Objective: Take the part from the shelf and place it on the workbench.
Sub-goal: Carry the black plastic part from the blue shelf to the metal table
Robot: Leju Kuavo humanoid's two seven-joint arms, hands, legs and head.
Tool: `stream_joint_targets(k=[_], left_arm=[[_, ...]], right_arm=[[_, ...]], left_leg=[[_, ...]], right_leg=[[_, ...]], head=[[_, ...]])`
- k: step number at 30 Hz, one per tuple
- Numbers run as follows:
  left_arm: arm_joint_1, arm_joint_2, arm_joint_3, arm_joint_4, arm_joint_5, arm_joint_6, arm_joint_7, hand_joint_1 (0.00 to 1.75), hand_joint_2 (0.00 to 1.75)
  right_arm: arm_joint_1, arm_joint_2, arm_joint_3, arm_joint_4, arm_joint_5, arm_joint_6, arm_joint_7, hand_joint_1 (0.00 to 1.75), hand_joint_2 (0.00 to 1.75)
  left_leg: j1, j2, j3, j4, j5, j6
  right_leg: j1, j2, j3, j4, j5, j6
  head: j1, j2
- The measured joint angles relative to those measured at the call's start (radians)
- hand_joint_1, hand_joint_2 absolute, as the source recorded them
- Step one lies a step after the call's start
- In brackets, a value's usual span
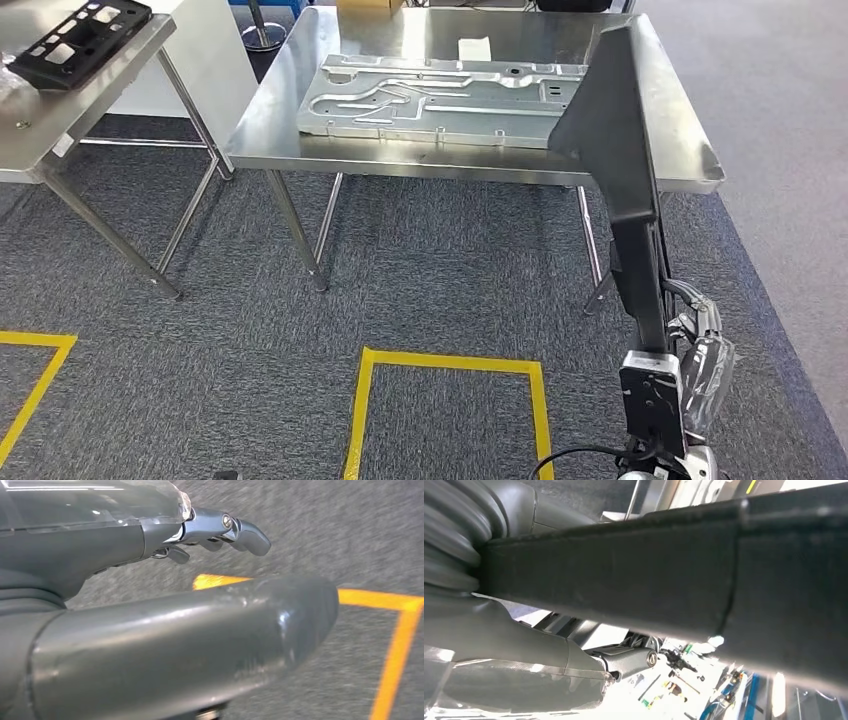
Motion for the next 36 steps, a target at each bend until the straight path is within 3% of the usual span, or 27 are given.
stream_joint_targets(k=[2,4,5,6,7,9,10,11,13,15,16,17,19,21,22,23,25,26,27,28,29,30,31,32,33,34,36], left_arm=[[-0.003,0.000,-0.004,0.000,-0.003,0.000,0.003,0.00,0.00],[0.001,0.000,-0.007,0.001,-0.005,0.000,0.005,0.00,0.00],[0.005,0.000,-0.008,0.002,-0.006,0.000,0.006,0.00,0.00],[0.010,0.000,-0.008,0.003,-0.006,0.000,0.006,0.00,0.00],[0.014,-0.001,-0.009,0.005,-0.006,-0.001,0.007,0.00,0.00],[0.020,-0.002,-0.009,0.007,-0.007,-0.001,0.007,0.00,0.00],[0.021,-0.001,-0.009,0.007,-0.007,-0.001,0.008,0.00,0.00],[0.021,-0.001,-0.009,0.007,-0.008,-0.001,0.008,0.00,0.00],[0.016,-0.001,-0.009,0.008,-0.009,-0.002,0.008,0.00,0.00],[0.009,-0.001,-0.010,0.008,-0.011,-0.002,0.007,0.00,0.00],[0.006,-0.001,-0.010,0.008,-0.013,-0.003,0.008,0.00,0.00],[0.005,-0.001,-0.011,0.008,-0.016,-0.003,0.008,0.00,0.00],[0.006,-0.001,-0.015,0.008,-0.023,-0.003,0.013,0.00,0.00],[0.008,-0.001,-0.021,0.010,-0.030,-0.004,0.019,0.00,0.00],[0.008,-0.001,-0.025,0.011,-0.033,-0.004,0.021,0.00,0.00],[0.008,-0.001,-0.028,0.012,-0.035,-0.006,0.023,0.00,0.00],[0.010,0.000,-0.033,0.013,-0.038,-0.009,0.026,0.00,0.00],[0.011,0.001,-0.034,0.014,-0.038,-0.010,0.027,0.00,0.00],[0.010,0.001,-0.036,0.014,-0.038,-0.011,0.028,0.00,0.00],[0.005,0.001,-0.038,0.014,-0.038,-0.011,0.028,0.00,0.00],[-0.002,0.001,-0.041,0.014,-0.039,-0.011,0.028,0.00,0.00],[-0.009,0.000,-0.045,0.014,-0.039,-0.012,0.028,0.00,0.00],[-0.015,0.000,-0.048,0.014,-0.039,-0.012,0.028,0.00,0.00],[-0.018,0.000,-0.050,0.015,-0.039,-0.013,0.029,0.00,0.00],[-0.019,0.000,-0.052,0.015,-0.040,-0.013,0.030,0.00,0.00],[-0.018,0.001,-0.054,0.015,-0.040,-0.013,0.031,0.00,0.00],[-0.012,0.000,-0.057,0.015,-0.040,-0.014,0.034,0.00,0.00]], right_arm=[[-0.008,-0.004,0.005,0.016,0.002,-0.008,0.005,1.75,1.75],[-0.010,-0.006,0.010,0.033,0.004,-0.009,0.007,1.75,1.75],[-0.010,-0.006,0.014,0.040,0.007,-0.008,0.008,1.75,1.75],[-0.010,-0.007,0.019,0.047,0.011,-0.006,0.008,1.75,1.75],[-0.010,-0.008,0.023,0.051,0.015,-0.001,0.008,1.75,1.75],[-0.011,-0.010,0.029,0.061,0.018,0.012,0.011,1.75,1.75],[-0.012,-0.012,0.032,0.066,0.019,0.020,0.012,1.75,1.75],[-0.013,-0.014,0.035,0.071,0.026,0.028,0.016,1.75,1.75],[-0.019,-0.017,0.044,0.078,0.066,0.038,0.030,1.75,1.75],[-0.035,-0.023,0.052,0.084,0.146,0.038,0.055,1.75,1.75],[-0.045,-0.028,0.056,0.090,0.191,0.037,0.070,1.75,1.75],[-0.057,-0.034,0.060,0.099,0.237,0.037,0.086,1.75,1.75],[-0.086,-0.047,0.068,0.122,0.325,0.037,0.120,1.75,1.75],[-0.120,-0.062,0.076,0.148,0.412,0.038,0.155,1.75,1.75],[-0.137,-0.071,0.081,0.161,0.451,0.039,0.170,1.75,1.75],[-0.153,-0.079,0.089,0.173,0.484,0.039,0.182,1.75,1.75],[-0.180,-0.095,0.106,0.199,0.523,0.040,0.196,1.75,1.75],[-0.191,-0.102,0.114,0.210,0.533,0.041,0.199,1.75,1.75],[-0.200,-0.108,0.121,0.219,0.543,0.042,0.203,1.75,1.75],[-0.211,-0.113,0.128,0.224,0.561,0.045,0.208,1.75,1.75],[-0.224,-0.121,0.136,0.227,0.594,0.051,0.217,1.75,1.75],[-0.241,-0.133,0.147,0.231,0.638,0.057,0.230,1.75,1.75],[-0.261,-0.152,0.163,0.240,0.684,0.063,0.252,1.75,1.75],[-0.279,-0.177,0.184,0.252,0.725,0.068,0.282,1.75,1.75],[-0.294,-0.207,0.209,0.265,0.750,0.073,0.314,1.75,1.75],[-0.310,-0.243,0.241,0.282,0.763,0.081,0.345,1.75,1.75],[-0.349,-0.318,0.314,0.322,0.770,0.103,0.373,1.75,1.75]], left_leg=[[0.006,0.000,0.027,-0.012,-0.007,0.000],[0.013,-0.001,0.046,-0.017,-0.025,-0.007],[0.017,-0.002,0.057,-0.017,-0.036,-0.012],[0.023,-0.003,0.071,-0.017,-0.049,-0.018],[0.028,-0.004,0.086,-0.017,-0.062,-0.025],[0.035,-0.005,0.115,-0.015,-0.092,-0.040],[0.035,-0.005,0.126,-0.016,-0.107,-0.048],[0.034,-0.004,0.139,-0.020,-0.117,-0.058],[0.033,-0.003,0.148,-0.006,-0.109,-0.074],[0.034,0.000,0.099,0.091,-0.058,-0.083],[0.035,0.002,0.054,0.160,-0.038,-0.085],[0.034,0.005,0.002,0.224,-0.038,-0.085],[0.032,0.008,-0.090,0.290,-0.109,-0.082],[0.029,0.009,-0.150,0.270,-0.195,-0.074],[0.027,0.009,-0.168,0.233,-0.202,-0.068],[0.023,0.010,-0.179,0.180,-0.159,-0.058],[0.010,0.008,-0.186,0.069,0.025,-0.036],[0.004,0.005,-0.182,0.038,0.100,-0.029],[0.000,0.003,-0.174,0.026,0.135,-0.025],[0.000,-0.001,-0.158,0.029,0.127,-0.023],[0.000,-0.002,-0.143,0.028,0.114,-0.020],[0.002,-0.003,-0.126,0.024,0.100,-0.015],[0.003,-0.004,-0.109,0.019,0.087,-0.010],[0.004,-0.004,-0.093,0.015,0.074,-0.006],[0.004,-0.005,-0.078,0.014,0.060,-0.003],[0.004,-0.007,-0.062,0.013,0.045,-0.001],[0.004,-0.011,-0.024,0.013,0.011,-0.002]], right_leg=[[-0.004,-0.007,-0.067,0.098,-0.025,0.013],[-0.011,-0.008,-0.149,0.167,-0.087,0.025],[-0.015,-0.010,-0.180,0.170,-0.110,0.032],[-0.020,-0.012,-0.199,0.148,-0.114,0.038],[-0.025,-0.014,-0.206,0.103,-0.089,0.044],[-0.032,-0.025,-0.209,0.001,0.035,0.050],[-0.031,-0.029,-0.207,-0.030,0.088,0.045],[-0.029,-0.031,-0.204,-0.045,0.121,0.036],[-0.027,-0.027,-0.188,-0.050,0.111,0.012],[-0.029,-0.024,-0.158,-0.063,0.095,-0.005],[-0.029,-0.024,-0.138,-0.071,0.086,-0.012],[-0.028,-0.024,-0.116,-0.081,0.076,-0.017],[-0.024,-0.020,-0.069,-0.101,0.053,-0.022],[-0.019,-0.015,-0.018,-0.118,0.025,-0.024],[-0.016,-0.013,0.008,-0.125,0.010,-0.024],[-0.013,-0.012,0.033,-0.130,-0.007,-0.023],[-0.007,-0.007,0.079,-0.135,-0.045,-0.017],[-0.005,-0.005,0.102,-0.140,-0.064,-0.012],[-0.003,-0.002,0.120,-0.136,-0.073,-0.005],[-0.002,0.000,0.126,-0.117,-0.066,0.001],[-0.004,-0.001,0.114,-0.072,-0.045,0.006],[-0.005,-0.004,0.079,-0.001,-0.014,0.011],[-0.006,-0.006,0.029,0.075,0.007,0.015],[-0.008,-0.009,-0.028,0.143,0.006,0.018],[-0.008,-0.011,-0.079,0.187,-0.020,0.021],[-0.009,-0.011,-0.124,0.208,-0.068,0.024],[-0.008,-0.012,-0.192,0.193,-0.166,0.028]], head=[[0.001,0.000],[0.000,0.000],[-0.001,0.000],[-0.001,0.000],[-0.001,0.000],[0.002,0.000],[0.003,0.000],[0.002,0.000],[-0.002,0.000],[-0.006,0.000],[-0.007,0.000],[-0.008,0.000],[-0.008,0.000],[-0.009,0.000],[-0.009,0.000],[-0.010,0.000],[-0.010,0.000],[-0.010,0.000],[-0.010,0.000],[-0.010,0.000],[-0.009,0.000],[-0.008,0.000],[-0.006,0.000],[-0.006,0.000],[-0.005,0.000],[-0.005,0.000],[-0.004,0.000]])
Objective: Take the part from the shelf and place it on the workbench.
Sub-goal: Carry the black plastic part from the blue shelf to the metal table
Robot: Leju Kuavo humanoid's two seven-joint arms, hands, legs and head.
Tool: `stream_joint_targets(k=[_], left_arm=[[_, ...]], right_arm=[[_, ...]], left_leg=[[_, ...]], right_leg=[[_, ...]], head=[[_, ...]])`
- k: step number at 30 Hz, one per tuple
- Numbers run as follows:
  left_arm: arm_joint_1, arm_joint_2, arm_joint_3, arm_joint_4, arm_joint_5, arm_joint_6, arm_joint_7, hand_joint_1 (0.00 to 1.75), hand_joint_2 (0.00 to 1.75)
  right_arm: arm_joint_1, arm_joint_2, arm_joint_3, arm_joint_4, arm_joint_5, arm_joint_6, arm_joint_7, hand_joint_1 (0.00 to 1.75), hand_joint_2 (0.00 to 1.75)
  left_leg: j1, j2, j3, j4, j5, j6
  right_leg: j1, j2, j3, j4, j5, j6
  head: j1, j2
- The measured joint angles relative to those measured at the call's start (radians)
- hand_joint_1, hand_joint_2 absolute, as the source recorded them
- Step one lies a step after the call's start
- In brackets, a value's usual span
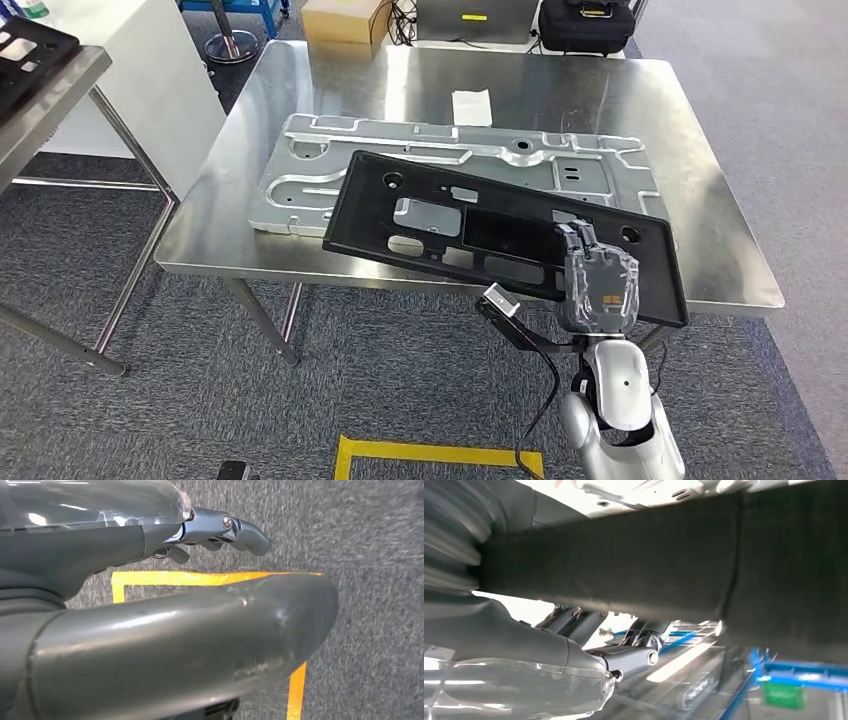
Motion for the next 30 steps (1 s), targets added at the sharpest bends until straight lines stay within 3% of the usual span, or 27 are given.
stream_joint_targets(k=[1,2,4,5,6,8,9,11,12,14,15,16,17,20,21,22,24,26,28,29,30], left_arm=[[0.003,0.000,-0.001,0.000,0.000,0.000,0.001,0.00,0.00],[0.005,-0.001,-0.002,0.000,0.000,0.000,0.002,0.00,0.00],[0.008,-0.002,-0.003,0.003,0.001,-0.001,0.002,0.00,0.00],[0.008,-0.002,-0.003,0.004,0.001,-0.002,0.003,0.00,0.00],[0.008,-0.002,-0.003,0.006,0.002,-0.002,0.003,0.00,0.00],[0.002,-0.001,-0.004,0.006,0.004,-0.001,0.004,0.00,0.00],[0.000,0.000,-0.004,0.006,0.005,0.000,0.003,0.00,0.00],[-0.002,0.002,-0.004,0.006,0.009,0.000,0.002,0.00,0.00],[-0.001,0.002,-0.004,0.006,0.011,0.000,0.002,0.00,0.00],[0.001,0.002,-0.004,0.006,0.011,0.000,0.002,0.00,0.00],[0.003,0.002,-0.004,0.006,0.011,0.000,0.002,0.00,0.00],[0.005,0.002,-0.004,0.006,0.011,0.000,0.002,0.00,0.00],[0.006,0.003,-0.004,0.006,0.011,0.000,0.002,0.00,0.00],[0.012,0.004,-0.004,0.008,0.011,0.000,0.002,0.00,0.00],[0.014,0.004,-0.004,0.008,0.011,0.000,0.002,0.00,0.00],[0.013,0.005,-0.004,0.008,0.011,0.000,0.002,0.00,0.00],[0.012,0.006,-0.004,0.008,0.011,0.000,0.001,0.00,0.00],[0.008,0.008,-0.005,0.008,0.011,0.000,0.000,0.00,0.00],[0.004,0.009,-0.006,0.008,0.011,0.000,-0.002,0.00,0.00],[0.003,0.010,-0.007,0.008,0.011,0.000,-0.002,0.00,0.00],[0.002,0.010,-0.008,0.008,0.011,0.000,-0.002,0.00,0.00]], right_arm=[[-0.020,-0.032,0.037,0.021,0.001,0.010,-0.002,1.75,1.75],[-0.036,-0.055,0.067,0.041,0.001,0.015,-0.011,1.75,1.75],[-0.047,-0.084,0.111,0.079,0.002,0.019,-0.030,1.75,1.75],[-0.048,-0.094,0.126,0.096,0.002,0.020,-0.036,1.75,1.75],[-0.049,-0.100,0.137,0.110,0.002,0.021,-0.041,1.75,1.75],[-0.055,-0.108,0.147,0.124,0.002,0.022,-0.055,1.75,1.75],[-0.058,-0.110,0.148,0.128,0.003,0.021,-0.064,1.75,1.75],[-0.058,-0.111,0.148,0.138,0.003,0.018,-0.083,1.75,1.75],[-0.055,-0.111,0.148,0.143,0.003,0.018,-0.091,1.75,1.75],[-0.046,-0.112,0.148,0.151,0.003,0.018,-0.101,1.75,1.75],[-0.042,-0.112,0.148,0.155,0.003,0.017,-0.103,1.75,1.75],[-0.039,-0.112,0.147,0.159,0.002,0.017,-0.104,1.75,1.75],[-0.037,-0.112,0.146,0.162,0.002,0.017,-0.105,1.75,1.75],[-0.033,-0.112,0.142,0.171,0.002,0.017,-0.112,1.75,1.75],[-0.031,-0.112,0.138,0.174,0.001,0.017,-0.115,1.75,1.75],[-0.031,-0.112,0.133,0.175,0.000,0.016,-0.120,1.75,1.75],[-0.033,-0.112,0.112,0.177,-0.012,0.016,-0.133,1.75,1.75],[-0.045,-0.112,0.081,0.183,-0.032,0.016,-0.147,1.75,1.75],[-0.061,-0.113,0.041,0.197,-0.051,0.017,-0.161,1.75,1.75],[-0.067,-0.115,0.022,0.208,-0.058,0.018,-0.167,1.75,1.75],[-0.071,-0.116,0.003,0.219,-0.063,0.019,-0.174,1.75,1.75]], left_leg=[[0.000,-0.001,0.022,0.000,-0.019,-0.001],[0.000,-0.002,0.046,0.000,-0.038,-0.003],[-0.002,-0.006,0.088,0.003,-0.077,-0.009],[-0.003,-0.010,0.104,0.003,-0.098,-0.014],[-0.004,-0.013,0.119,0.006,-0.111,-0.020],[-0.005,-0.013,0.120,0.038,-0.103,-0.032],[-0.005,-0.008,0.103,0.078,-0.080,-0.038],[-0.001,0.006,0.033,0.185,-0.057,-0.052],[0.003,0.012,-0.004,0.229,-0.076,-0.059],[0.011,0.018,-0.064,0.264,-0.161,-0.071],[0.014,0.020,-0.082,0.253,-0.195,-0.077],[0.017,0.022,-0.092,0.222,-0.201,-0.080],[0.019,0.023,-0.096,0.174,-0.170,-0.083],[0.019,0.027,-0.099,0.027,0.038,-0.071],[0.017,0.027,-0.102,0.011,0.076,-0.061],[0.013,0.026,-0.104,0.011,0.081,-0.053],[0.014,0.024,-0.096,0.003,0.080,-0.039],[0.016,0.023,-0.082,-0.010,0.075,-0.026],[0.015,0.023,-0.073,-0.013,0.067,-0.016],[0.014,0.021,-0.069,-0.013,0.062,-0.013],[0.013,0.019,-0.063,-0.013,0.058,-0.012]], right_leg=[[0.001,0.000,-0.025,-0.031,-0.015,-0.001],[0.002,0.000,-0.043,-0.077,0.019,-0.005],[0.007,-0.001,-0.066,-0.183,0.208,-0.016],[0.011,-0.001,-0.068,-0.215,0.290,-0.024],[0.014,-0.001,-0.066,-0.232,0.337,-0.033],[0.013,-0.002,-0.042,-0.237,0.329,-0.050],[0.010,-0.003,-0.026,-0.248,0.323,-0.057],[0.006,-0.004,0.012,-0.272,0.310,-0.069],[0.005,-0.003,0.031,-0.282,0.300,-0.072],[0.002,-0.002,0.067,-0.292,0.275,-0.071],[0.000,-0.001,0.086,-0.294,0.261,-0.068],[-0.002,0.000,0.105,-0.294,0.246,-0.065],[-0.003,0.000,0.124,-0.294,0.230,-0.061],[-0.003,0.003,0.160,-0.290,0.189,-0.045],[-0.002,0.004,0.162,-0.290,0.180,-0.038],[-0.003,0.004,0.165,-0.291,0.174,-0.030],[-0.006,0.001,0.168,-0.293,0.162,-0.018],[-0.008,-0.001,0.140,-0.233,0.130,-0.010],[-0.009,-0.002,0.057,-0.098,0.085,-0.006],[-0.010,-0.002,0.012,-0.038,0.075,-0.003],[-0.010,-0.002,-0.020,-0.009,0.084,-0.003]], head=[[0.000,0.000],[0.000,0.000],[0.000,0.000],[-0.001,0.000],[-0.002,0.000],[-0.005,0.000],[-0.007,0.000],[-0.010,0.000],[-0.012,0.000],[-0.013,0.000],[-0.013,0.000],[-0.013,0.000],[-0.013,0.000],[-0.014,0.000],[-0.014,0.000],[-0.014,0.000],[-0.013,0.000],[-0.010,0.000],[-0.007,0.000],[-0.007,0.000],[-0.007,0.000]])
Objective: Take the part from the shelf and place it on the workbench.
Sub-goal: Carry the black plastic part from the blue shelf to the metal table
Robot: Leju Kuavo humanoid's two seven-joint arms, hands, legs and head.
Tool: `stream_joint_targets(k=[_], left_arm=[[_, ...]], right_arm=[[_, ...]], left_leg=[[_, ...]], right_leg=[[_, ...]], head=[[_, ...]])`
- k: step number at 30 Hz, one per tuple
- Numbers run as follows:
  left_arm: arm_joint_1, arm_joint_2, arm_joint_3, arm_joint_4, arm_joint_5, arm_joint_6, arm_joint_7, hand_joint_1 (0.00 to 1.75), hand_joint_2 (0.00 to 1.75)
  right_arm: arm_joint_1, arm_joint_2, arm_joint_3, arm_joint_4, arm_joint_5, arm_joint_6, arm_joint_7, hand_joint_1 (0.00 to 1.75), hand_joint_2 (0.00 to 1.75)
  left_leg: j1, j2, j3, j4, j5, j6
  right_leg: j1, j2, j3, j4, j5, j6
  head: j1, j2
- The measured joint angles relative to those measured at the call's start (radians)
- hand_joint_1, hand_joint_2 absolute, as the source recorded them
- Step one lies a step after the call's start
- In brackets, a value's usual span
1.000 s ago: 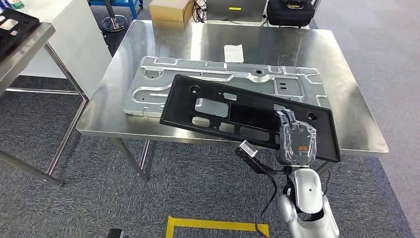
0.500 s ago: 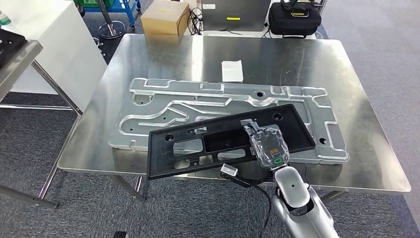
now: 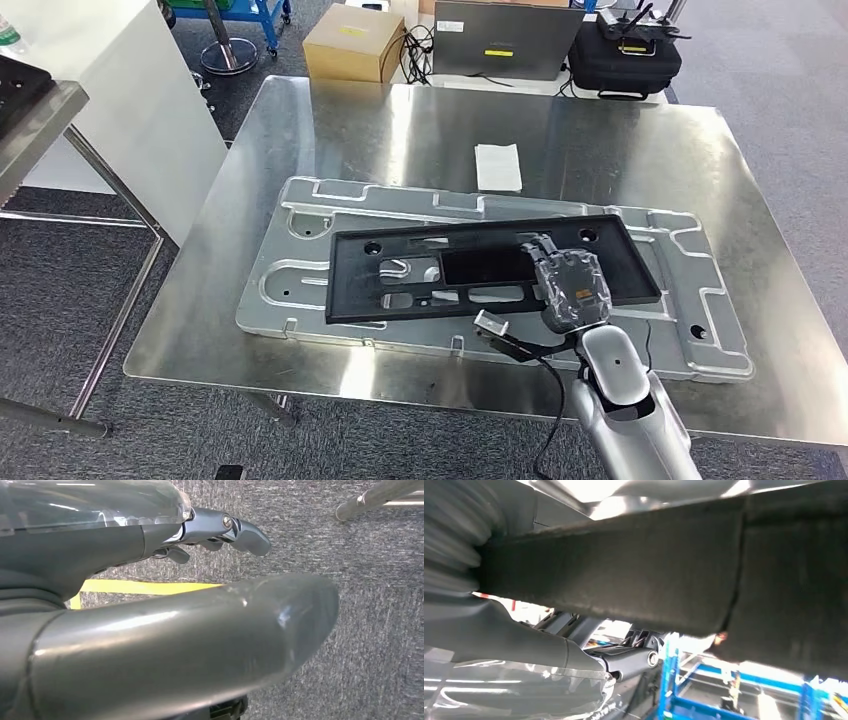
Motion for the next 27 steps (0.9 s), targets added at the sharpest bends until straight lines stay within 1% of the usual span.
stream_joint_targets(k=[1,2,3,4,5,6,7,9,10,11,12,13,14,15,16,17,18,19,20,21,22,24,25,26,27], left_arm=[[0.001,0.000,-0.001,0.000,0.000,0.000,0.000,0.00,0.00],[0.001,0.000,-0.001,0.000,0.000,0.000,0.000,0.00,0.00],[0.002,0.001,-0.002,0.000,0.000,0.000,0.000,0.00,0.00],[0.002,0.001,-0.003,0.000,0.000,0.000,0.000,0.00,0.00],[0.001,0.001,-0.003,0.000,0.000,0.000,0.000,0.00,0.00],[0.000,0.001,-0.004,0.000,0.000,0.000,-0.001,0.00,0.00],[-0.001,0.001,-0.005,0.000,0.000,0.000,-0.002,0.00,0.00],[-0.001,0.004,-0.007,0.000,0.001,0.000,-0.004,0.00,0.00],[-0.001,0.006,-0.008,0.000,0.001,0.000,-0.005,0.00,0.00],[0.000,0.008,-0.009,0.000,0.001,0.000,-0.006,0.00,0.00],[0.000,0.008,-0.010,0.000,0.001,0.000,-0.006,0.00,0.00],[0.001,0.009,-0.010,0.000,0.001,0.000,-0.006,0.00,0.00],[0.003,0.009,-0.011,0.000,0.001,0.000,-0.007,0.00,0.44],[0.005,0.009,-0.011,0.000,0.002,0.000,-0.009,0.00,0.87],[0.007,0.010,-0.012,0.000,0.001,0.000,-0.011,0.00,0.87],[0.008,0.012,-0.012,0.000,0.001,0.000,-0.013,0.00,0.87],[0.008,0.014,-0.013,0.000,0.000,0.000,-0.016,0.00,0.44],[0.008,0.016,-0.014,0.000,0.000,0.000,-0.017,0.00,0.00],[0.007,0.017,-0.015,0.000,0.001,0.000,-0.018,0.00,0.00],[0.006,0.018,-0.016,0.000,0.002,0.000,-0.019,0.00,0.00],[0.006,0.019,-0.016,0.000,0.003,0.000,-0.019,0.00,0.00],[0.008,0.020,-0.016,0.000,0.008,-0.001,-0.020,0.00,0.00],[0.008,0.020,-0.016,0.000,0.010,-0.001,-0.020,0.00,0.00],[0.008,0.020,-0.016,0.000,0.013,-0.002,-0.020,0.00,0.00],[0.008,0.021,-0.016,0.000,0.014,-0.003,-0.020,0.00,0.00]], right_arm=[[-0.002,-0.002,-0.015,0.010,-0.003,0.000,-0.005,1.75,1.75],[-0.005,-0.003,-0.026,0.018,-0.005,0.000,-0.008,1.75,1.75],[-0.008,-0.005,-0.034,0.025,-0.006,0.000,-0.010,1.75,1.75],[-0.012,-0.006,-0.040,0.029,-0.007,0.000,-0.010,1.75,1.75],[-0.017,-0.006,-0.044,0.033,-0.008,0.001,-0.011,1.75,1.75],[-0.023,-0.006,-0.049,0.038,-0.009,0.001,-0.011,1.75,1.75],[-0.029,-0.007,-0.056,0.045,-0.012,0.003,-0.011,1.75,1.75],[-0.043,-0.009,-0.082,0.066,-0.024,0.006,-0.012,1.75,1.75],[-0.051,-0.010,-0.099,0.080,-0.034,0.007,-0.014,1.75,1.75],[-0.058,-0.011,-0.117,0.094,-0.043,0.006,-0.017,1.75,1.75],[-0.064,-0.012,-0.134,0.108,-0.051,0.005,-0.021,1.75,1.75],[-0.069,-0.012,-0.151,0.123,-0.059,0.004,-0.025,1.31,1.75],[-0.070,-0.013,-0.165,0.137,-0.065,0.003,-0.028,0.87,1.75],[-0.069,-0.013,-0.178,0.149,-0.070,0.001,-0.031,0.44,1.75],[-0.067,-0.013,-0.188,0.160,-0.074,0.000,-0.033,0.00,1.75],[-0.065,-0.013,-0.197,0.169,-0.078,-0.002,-0.035,0.00,1.75],[-0.064,-0.013,-0.204,0.176,-0.080,-0.005,-0.037,0.00,1.75],[-0.062,-0.013,-0.211,0.183,-0.083,-0.008,-0.039,0.00,1.75],[-0.060,-0.013,-0.218,0.189,-0.085,-0.011,-0.040,0.00,1.75],[-0.059,-0.013,-0.224,0.195,-0.087,-0.013,-0.041,0.00,1.75],[-0.057,-0.013,-0.230,0.200,-0.089,-0.014,-0.042,0.00,1.75],[-0.055,-0.013,-0.243,0.209,-0.093,-0.017,-0.045,0.00,1.75],[-0.054,-0.013,-0.249,0.213,-0.094,-0.018,-0.047,0.00,1.75],[-0.053,-0.014,-0.256,0.215,-0.095,-0.019,-0.049,0.00,1.75],[-0.052,-0.014,-0.261,0.218,-0.096,-0.020,-0.050,0.00,1.75]], left_leg=[[0.000,-0.002,0.007,0.000,-0.005,0.000],[-0.001,-0.004,0.016,0.001,-0.011,-0.002],[-0.001,-0.005,0.024,0.001,-0.017,-0.004],[-0.004,-0.006,0.029,0.003,-0.023,-0.008],[-0.006,-0.007,0.031,0.004,-0.027,-0.012],[-0.008,-0.007,0.032,0.005,-0.029,-0.016],[-0.009,-0.008,0.032,0.005,-0.030,-0.021],[-0.009,-0.007,0.032,0.007,-0.035,-0.032],[-0.009,-0.005,0.026,0.022,-0.047,-0.037],[-0.009,-0.004,0.013,0.055,-0.069,-0.041],[-0.006,-0.001,-0.011,0.110,-0.100,-0.045],[-0.003,0.001,-0.042,0.177,-0.132,-0.049],[0.000,0.002,-0.072,0.241,-0.155,-0.052],[0.003,0.003,-0.092,0.280,-0.163,-0.055],[0.004,0.004,-0.093,0.281,-0.151,-0.056],[0.005,0.004,-0.075,0.241,-0.122,-0.056],[0.006,0.004,-0.042,0.173,-0.085,-0.054],[0.005,0.004,-0.008,0.105,-0.060,-0.051],[0.003,0.004,0.018,0.052,-0.043,-0.046],[0.002,0.003,0.032,0.023,-0.039,-0.042],[-0.001,0.003,0.035,0.015,-0.043,-0.037],[-0.001,0.002,0.037,0.008,-0.038,-0.024],[0.000,0.003,0.040,0.002,-0.035,-0.017],[0.001,0.003,0.043,-0.004,-0.032,-0.010],[0.002,0.004,0.045,-0.008,-0.030,-0.005]], right_leg=[[0.000,0.000,-0.013,-0.010,0.032,-0.001],[0.000,0.000,-0.008,-0.055,0.080,-0.003],[0.001,0.000,0.010,-0.124,0.133,-0.008],[0.004,-0.001,0.031,-0.188,0.171,-0.013],[0.007,-0.001,0.046,-0.234,0.191,-0.018],[0.009,-0.001,0.053,-0.259,0.198,-0.022],[0.012,-0.001,0.055,-0.265,0.194,-0.025],[0.007,-0.001,0.058,-0.273,0.195,-0.033],[0.004,-0.002,0.062,-0.277,0.196,-0.039],[0.001,-0.004,0.065,-0.281,0.198,-0.044],[0.000,-0.007,0.068,-0.282,0.197,-0.048],[0.000,-0.008,0.069,-0.281,0.196,-0.051],[0.000,-0.009,0.069,-0.281,0.195,-0.052],[0.000,-0.009,0.070,-0.280,0.194,-0.052],[0.000,-0.008,0.071,-0.278,0.192,-0.051],[-0.001,-0.006,0.072,-0.276,0.189,-0.049],[-0.002,-0.005,0.075,-0.274,0.186,-0.046],[-0.001,-0.004,0.076,-0.272,0.183,-0.042],[0.000,-0.003,0.077,-0.270,0.180,-0.036],[0.002,-0.003,0.076,-0.269,0.179,-0.031],[0.003,-0.003,0.076,-0.270,0.179,-0.025],[0.001,-0.003,0.079,-0.273,0.179,-0.013],[-0.001,-0.003,0.076,-0.264,0.170,-0.009],[-0.001,-0.003,0.064,-0.236,0.151,-0.005],[-0.002,-0.003,0.042,-0.187,0.122,-0.002]], head=[[0.000,0.000],[0.001,0.000],[0.001,0.000],[0.001,0.000],[0.000,0.000],[0.000,0.000],[0.000,0.000],[0.000,0.000],[-0.002,0.000],[-0.004,0.000],[-0.005,0.000],[-0.007,0.000],[-0.007,0.000],[-0.007,0.000],[-0.007,0.000],[-0.007,0.000],[-0.007,0.000],[-0.008,0.000],[-0.008,0.000],[-0.008,0.000],[-0.008,0.000],[-0.008,0.000],[-0.006,0.000],[-0.004,0.000],[-0.002,0.000]])
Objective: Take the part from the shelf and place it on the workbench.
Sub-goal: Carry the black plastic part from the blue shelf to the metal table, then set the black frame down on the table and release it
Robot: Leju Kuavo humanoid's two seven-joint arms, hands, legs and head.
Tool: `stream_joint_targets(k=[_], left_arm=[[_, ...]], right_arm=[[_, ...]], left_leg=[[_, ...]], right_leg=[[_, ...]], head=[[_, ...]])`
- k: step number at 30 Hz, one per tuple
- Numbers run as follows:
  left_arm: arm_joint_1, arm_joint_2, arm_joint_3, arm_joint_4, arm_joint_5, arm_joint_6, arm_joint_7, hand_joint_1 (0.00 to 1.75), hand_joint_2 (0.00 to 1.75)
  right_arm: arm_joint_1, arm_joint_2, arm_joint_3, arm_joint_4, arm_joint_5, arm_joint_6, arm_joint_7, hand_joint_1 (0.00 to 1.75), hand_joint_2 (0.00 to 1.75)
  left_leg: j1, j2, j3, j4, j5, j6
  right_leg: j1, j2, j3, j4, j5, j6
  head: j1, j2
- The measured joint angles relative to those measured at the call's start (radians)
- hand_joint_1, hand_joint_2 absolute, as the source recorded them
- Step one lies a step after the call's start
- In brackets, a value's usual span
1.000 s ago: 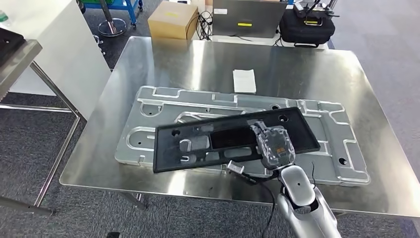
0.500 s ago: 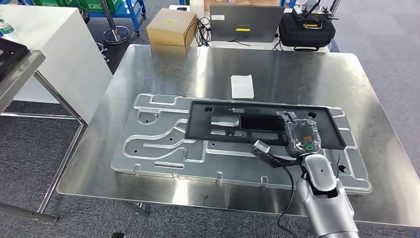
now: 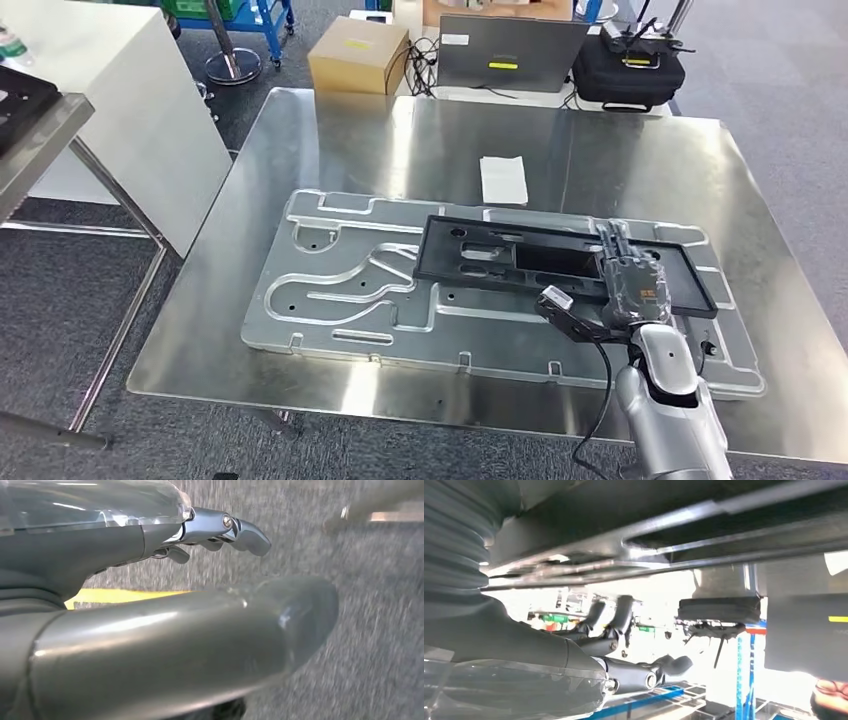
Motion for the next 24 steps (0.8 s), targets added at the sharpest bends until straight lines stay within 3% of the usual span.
stream_joint_targets(k=[2,3,4,5,7,9,11,13,15,17,18,19,20,23,24], left_arm=[[0.000,0.001,0.000,0.000,0.001,0.000,0.000,0.00,0.00],[0.001,0.001,0.000,0.000,0.002,0.000,0.000,0.00,0.00],[0.001,0.001,0.000,0.000,0.002,-0.001,0.000,0.00,0.00],[0.002,0.002,0.000,0.000,0.004,-0.001,0.001,0.00,0.00],[0.002,0.001,0.000,0.000,0.007,-0.005,0.001,0.00,0.00],[0.002,0.001,0.000,0.000,0.012,-0.016,-0.003,0.00,0.00],[0.003,0.000,0.001,0.000,0.018,-0.025,-0.008,0.00,0.00],[0.006,0.001,0.002,0.000,0.020,-0.030,-0.012,0.00,0.00],[0.007,0.002,0.003,0.000,0.021,-0.035,-0.015,0.00,0.00],[0.007,0.002,0.004,0.000,0.022,-0.037,-0.016,0.00,0.00],[0.008,0.002,0.005,0.000,0.022,-0.037,-0.016,0.00,0.00],[0.010,0.002,0.005,0.000,0.022,-0.038,-0.016,0.00,0.00],[0.010,0.003,0.005,0.000,0.023,-0.038,-0.016,0.00,0.00],[0.009,0.004,0.006,0.000,0.023,-0.038,-0.017,0.00,0.00],[0.008,0.004,0.006,0.000,0.024,-0.039,-0.017,0.00,0.00]], right_arm=[[0.003,0.000,-0.008,0.006,-0.001,-0.003,-0.001,0.00,1.75],[0.005,0.000,-0.012,0.008,-0.001,-0.005,-0.002,0.00,1.75],[0.006,0.000,-0.016,0.010,-0.002,-0.007,-0.002,0.00,1.75],[0.007,0.000,-0.020,0.011,-0.003,-0.009,-0.003,0.00,1.75],[0.006,0.000,-0.027,0.011,-0.003,-0.010,-0.007,0.00,1.75],[0.007,0.000,-0.034,0.010,-0.003,-0.012,-0.013,0.00,1.75],[0.009,0.000,-0.040,0.009,-0.003,-0.013,-0.017,0.00,1.75],[0.012,0.000,-0.044,0.007,-0.003,-0.015,-0.021,0.00,1.75],[0.016,0.001,-0.045,0.006,-0.003,-0.015,-0.024,0.00,1.75],[0.021,0.002,-0.046,0.005,-0.003,-0.016,-0.026,0.00,1.75],[0.023,0.002,-0.047,0.004,-0.003,-0.016,-0.026,0.00,1.75],[0.024,0.002,-0.049,0.004,-0.003,-0.016,-0.026,0.00,1.75],[0.024,0.002,-0.051,0.004,-0.003,-0.017,-0.026,0.00,1.75],[0.026,0.002,-0.057,0.003,-0.003,-0.018,-0.028,0.00,1.75],[0.029,0.002,-0.060,0.002,-0.002,-0.019,-0.029,0.00,1.75]], left_leg=[[-0.003,0.000,0.000,0.000,0.000,0.005],[-0.005,0.000,0.000,0.000,-0.001,0.006],[-0.007,0.000,0.001,0.001,-0.002,0.007],[-0.009,0.000,0.003,0.002,-0.003,0.007],[-0.011,-0.001,0.006,0.005,-0.003,0.006],[-0.013,-0.002,0.007,0.008,-0.003,0.000],[-0.013,-0.003,0.006,0.007,0.000,-0.011],[-0.012,-0.002,0.003,0.013,-0.009,-0.022],[-0.012,-0.001,-0.020,0.076,-0.065,-0.032],[-0.006,0.000,-0.063,0.203,-0.149,-0.040],[-0.002,0.000,-0.078,0.258,-0.176,-0.044],[0.001,0.000,-0.076,0.280,-0.185,-0.047],[0.004,0.001,-0.053,0.260,-0.175,-0.050],[0.008,-0.001,0.078,0.055,-0.111,-0.052],[0.007,-0.002,0.101,0.012,-0.099,-0.048]], right_leg=[[0.001,0.000,-0.066,0.131,-0.058,0.003],[0.001,0.000,-0.090,0.177,-0.069,0.003],[0.002,0.000,-0.098,0.189,-0.061,0.002],[0.003,0.000,-0.086,0.160,-0.035,-0.001],[0.008,0.000,-0.020,0.024,0.033,-0.014],[0.016,-0.001,0.028,-0.074,0.069,-0.025],[0.021,-0.002,0.033,-0.091,0.076,-0.031],[0.015,-0.004,0.034,-0.103,0.088,-0.040],[0.007,-0.008,0.030,-0.116,0.103,-0.051],[0.008,-0.012,0.016,-0.116,0.113,-0.054],[0.008,-0.013,0.007,-0.114,0.119,-0.052],[0.008,-0.013,-0.001,-0.112,0.124,-0.050],[0.007,-0.013,-0.009,-0.110,0.129,-0.047],[0.003,-0.013,-0.030,-0.097,0.145,-0.030],[0.004,-0.013,-0.034,-0.095,0.151,-0.022]], head=[[0.002,0.000],[0.002,0.000],[0.002,0.000],[0.002,0.000],[0.002,0.000],[0.002,0.000],[0.002,0.000],[0.002,0.000],[-0.002,0.000],[-0.005,0.000],[-0.005,0.000],[-0.005,0.000],[-0.005,0.000],[-0.006,0.000],[-0.005,0.000]])
